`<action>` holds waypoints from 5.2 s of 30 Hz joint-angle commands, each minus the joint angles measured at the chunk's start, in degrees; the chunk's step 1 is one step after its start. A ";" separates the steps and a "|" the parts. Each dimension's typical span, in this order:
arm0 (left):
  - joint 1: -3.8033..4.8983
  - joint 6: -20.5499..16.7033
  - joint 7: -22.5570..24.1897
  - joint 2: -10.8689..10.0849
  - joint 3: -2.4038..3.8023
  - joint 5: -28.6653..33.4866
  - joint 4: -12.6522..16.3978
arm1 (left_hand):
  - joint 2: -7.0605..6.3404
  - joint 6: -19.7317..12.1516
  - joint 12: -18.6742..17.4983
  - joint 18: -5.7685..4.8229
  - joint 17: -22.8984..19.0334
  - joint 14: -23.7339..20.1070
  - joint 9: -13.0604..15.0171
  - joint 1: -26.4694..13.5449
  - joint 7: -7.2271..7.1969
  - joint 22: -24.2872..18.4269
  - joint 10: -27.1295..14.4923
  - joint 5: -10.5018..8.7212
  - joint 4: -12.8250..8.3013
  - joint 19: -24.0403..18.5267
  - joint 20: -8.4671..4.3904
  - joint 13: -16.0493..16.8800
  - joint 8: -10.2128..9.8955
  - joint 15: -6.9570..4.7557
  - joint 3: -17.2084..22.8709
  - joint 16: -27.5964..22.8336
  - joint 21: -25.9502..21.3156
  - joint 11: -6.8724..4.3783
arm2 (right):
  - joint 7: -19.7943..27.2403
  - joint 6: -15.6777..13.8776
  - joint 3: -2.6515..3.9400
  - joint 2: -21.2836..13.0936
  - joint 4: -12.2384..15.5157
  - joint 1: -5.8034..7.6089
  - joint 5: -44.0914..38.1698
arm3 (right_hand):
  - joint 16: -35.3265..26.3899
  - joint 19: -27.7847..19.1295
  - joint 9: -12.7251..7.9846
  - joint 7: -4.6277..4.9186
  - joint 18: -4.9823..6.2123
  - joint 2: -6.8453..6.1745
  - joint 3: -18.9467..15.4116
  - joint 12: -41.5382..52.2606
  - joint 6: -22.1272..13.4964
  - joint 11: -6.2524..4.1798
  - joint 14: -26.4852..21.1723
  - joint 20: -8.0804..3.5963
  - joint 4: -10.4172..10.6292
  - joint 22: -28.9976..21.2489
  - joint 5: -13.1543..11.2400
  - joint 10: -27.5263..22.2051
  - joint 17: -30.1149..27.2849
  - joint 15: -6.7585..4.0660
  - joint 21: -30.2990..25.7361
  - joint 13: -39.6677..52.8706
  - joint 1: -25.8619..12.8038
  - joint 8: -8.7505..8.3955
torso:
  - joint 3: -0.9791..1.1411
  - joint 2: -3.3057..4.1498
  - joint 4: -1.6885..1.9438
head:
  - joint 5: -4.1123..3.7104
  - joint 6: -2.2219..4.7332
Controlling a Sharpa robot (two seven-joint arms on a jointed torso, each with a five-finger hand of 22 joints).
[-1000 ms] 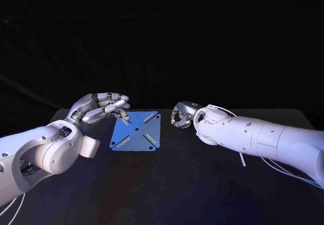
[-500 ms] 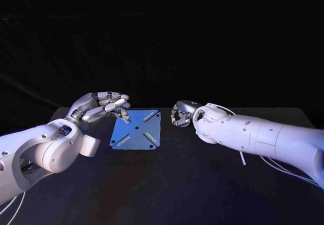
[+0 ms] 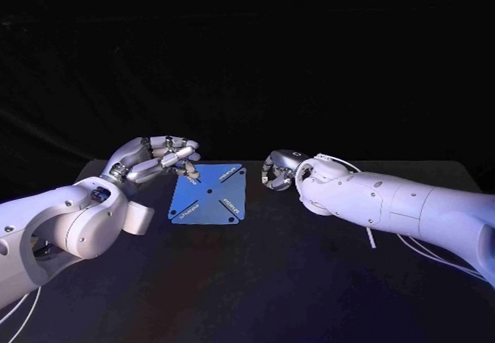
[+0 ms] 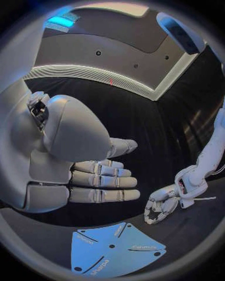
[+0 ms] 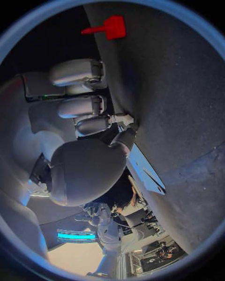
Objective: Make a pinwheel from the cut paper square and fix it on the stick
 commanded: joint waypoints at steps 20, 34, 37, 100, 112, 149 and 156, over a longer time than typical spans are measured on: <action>0.11 1.23 0.01 0.18 0.05 -0.06 -0.06 | 0.41 -0.41 -0.38 0.08 -0.20 0.40 -0.07 0.00 0.68 -0.14 0.40 -0.71 -0.31 0.36 -0.02 -0.09 -0.05 -0.14 -1.02 -0.41 -0.33 0.07 | -2.00 -3.64 -0.07 -0.01 0.37 -0.51 -4.28 | 0.23 5.73 3.16 -2.34 -1.61 1.06 2.36 1.97 6.35 -2.17 5.97 -1.56 -1.58 14.78 -2.31 2.60 15.06 -1.89 1.41 5.52 -0.06 3.72 | -0.10 -0.09 -0.11 | -0.20 -0.42; 0.11 1.49 -0.08 0.20 0.05 -0.07 -0.25 | 0.45 -0.43 -0.40 0.08 -0.28 0.43 -0.08 0.08 0.68 -0.19 0.42 -0.97 -0.39 0.40 -0.02 -0.13 0.00 -0.13 -0.99 -0.49 -0.42 0.07 | -2.81 -5.19 -0.09 -1.23 2.96 -0.57 -5.33 | 0.23 5.84 3.92 -2.20 -1.67 1.21 2.96 1.77 5.12 -2.18 5.97 -1.88 -1.52 14.99 -0.11 2.60 15.06 -2.04 1.57 5.52 -0.98 3.16 | -0.09 -0.10 -0.05 | -0.50 -0.39; 0.11 1.53 -0.12 0.16 0.05 -0.07 -0.31 | 0.45 -0.43 -0.40 0.08 -0.28 0.43 -0.08 0.08 0.68 -0.19 0.42 -0.97 -0.39 0.40 -0.02 -0.13 0.00 -0.13 -0.99 -0.49 -0.42 0.07 | -2.90 -5.08 -0.09 -2.34 4.85 -0.55 -5.08 | 0.23 5.89 4.06 -2.09 -1.69 1.33 3.15 1.74 4.86 -2.10 5.97 -1.85 -1.47 15.07 0.59 2.59 15.06 -1.99 1.63 5.53 -1.17 3.03 | -0.09 -0.12 -0.14 | -0.46 -0.50; -0.27 3.60 -0.60 2.28 -0.45 -0.08 -3.32 | 0.50 -0.78 -0.53 0.06 -0.54 0.37 -0.15 -0.08 0.80 -0.36 0.36 -1.60 -0.44 0.44 0.03 -0.25 0.00 -0.05 -1.05 -0.79 -0.74 0.16 | -9.74 -7.87 -0.33 -8.45 17.02 -5.67 -11.84 | 0.23 5.89 4.36 -1.70 -1.69 0.79 3.20 1.51 3.57 -1.76 5.97 -1.61 -1.10 15.07 -0.10 2.42 15.06 -1.70 1.63 5.40 -2.43 2.23 | 0.60 -2.92 -2.37 | 0.17 -3.31; -0.27 3.63 -0.79 2.19 -0.45 -0.09 -3.36 | 0.50 -0.81 -0.54 0.06 -0.57 0.37 -0.16 -0.12 0.81 -0.39 0.36 -1.71 -0.44 0.45 0.04 -0.26 0.00 -0.03 -1.06 -0.82 -0.78 0.17 | -9.51 -7.98 -0.41 -7.83 16.25 -6.28 -12.07 | 0.23 5.89 4.30 -1.50 -1.69 0.36 3.31 1.33 3.05 -1.61 5.97 -1.53 -1.36 15.07 -0.37 2.23 15.06 -1.60 1.63 5.23 -2.38 1.83 | 0.60 -2.95 -2.48 | 0.41 -3.53; -0.34 3.98 -1.02 2.00 -0.56 -0.09 -4.43 | 0.51 -0.95 -0.58 0.06 -0.71 0.39 -0.19 -0.22 0.85 -0.49 0.36 -2.27 -0.49 0.51 0.07 -0.32 0.05 0.00 -1.09 -0.96 -0.98 0.20 | -0.27 -16.95 0.23 -21.95 31.43 -5.08 -0.56 | 0.23 5.89 1.06 1.02 -1.69 -2.64 1.51 -0.06 -3.35 0.73 5.97 0.56 -0.72 15.07 -2.03 0.61 15.06 0.54 1.63 3.77 -3.24 -3.04 | 0.61 -3.08 -2.52 | -0.70 -3.20; -0.56 4.09 -0.89 2.22 -0.67 -0.11 -5.07 | 0.49 -0.95 -0.58 0.06 -0.72 0.40 -0.18 -0.20 0.84 -0.50 0.37 -2.31 -0.52 0.52 0.07 -0.32 0.07 0.00 -1.09 -0.98 -1.00 0.20 | 4.01 -14.74 0.40 -28.08 33.41 -3.92 4.98 | 0.23 5.89 1.00 1.01 -1.69 -3.07 1.27 -0.08 -3.36 0.71 5.97 0.52 -0.88 15.07 -2.09 0.57 15.06 0.51 1.63 3.75 -3.13 -3.05 | 0.59 -3.45 -3.07 | -0.93 -2.87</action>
